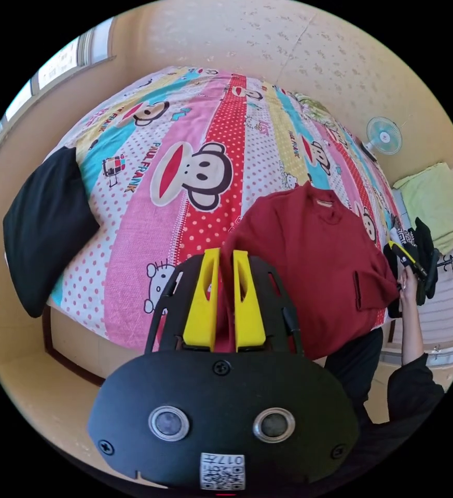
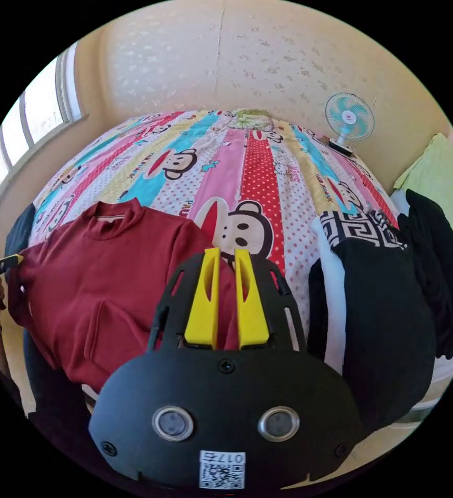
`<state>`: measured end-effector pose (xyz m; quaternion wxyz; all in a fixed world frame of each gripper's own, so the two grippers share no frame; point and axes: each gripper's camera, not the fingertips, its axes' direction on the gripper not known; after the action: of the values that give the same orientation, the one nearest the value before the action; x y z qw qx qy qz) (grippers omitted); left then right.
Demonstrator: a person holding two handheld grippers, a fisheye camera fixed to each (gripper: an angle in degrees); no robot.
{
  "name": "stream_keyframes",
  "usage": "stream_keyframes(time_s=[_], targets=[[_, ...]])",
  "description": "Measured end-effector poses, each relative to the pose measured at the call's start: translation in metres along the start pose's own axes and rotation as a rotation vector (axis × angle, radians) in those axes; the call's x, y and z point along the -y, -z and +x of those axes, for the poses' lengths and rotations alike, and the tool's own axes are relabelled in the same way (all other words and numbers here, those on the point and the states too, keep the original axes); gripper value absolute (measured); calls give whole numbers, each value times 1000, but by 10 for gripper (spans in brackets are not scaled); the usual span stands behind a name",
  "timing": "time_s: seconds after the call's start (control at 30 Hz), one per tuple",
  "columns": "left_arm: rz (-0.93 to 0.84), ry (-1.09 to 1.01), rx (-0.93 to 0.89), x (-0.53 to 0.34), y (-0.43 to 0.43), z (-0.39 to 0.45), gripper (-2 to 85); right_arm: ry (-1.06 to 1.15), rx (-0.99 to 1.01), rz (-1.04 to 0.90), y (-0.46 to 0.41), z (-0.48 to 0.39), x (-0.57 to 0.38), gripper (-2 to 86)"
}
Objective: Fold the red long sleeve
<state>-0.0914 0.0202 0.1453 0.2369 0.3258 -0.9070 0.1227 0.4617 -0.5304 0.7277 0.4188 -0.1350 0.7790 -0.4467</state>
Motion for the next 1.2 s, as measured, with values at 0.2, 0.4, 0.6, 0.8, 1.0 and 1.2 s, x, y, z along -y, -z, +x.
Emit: stream_keyframes(time_s=[0.2,0.4,0.6,0.8,1.0,1.2], targets=[[121,-60,-68,8,16,12,135,42,192,-63,-14,3,32,125],[-145,-152,-14,50,-86,35,157,78,234,-357,-104,-12,51,128],[-67,-148,66,-4,-84,41,44,146,63,-231,-58,-51,13,43],[300,-118,-239,-113,36,9,10,-9,-13,237,137,-76,-94,27],[743,-201,-371,-195,215,9,1,-206,-28,744,361,-74,-180,22],[1126,-206,-424,-267,323,22,0,-212,89,1132,494,-90,-228,25]])
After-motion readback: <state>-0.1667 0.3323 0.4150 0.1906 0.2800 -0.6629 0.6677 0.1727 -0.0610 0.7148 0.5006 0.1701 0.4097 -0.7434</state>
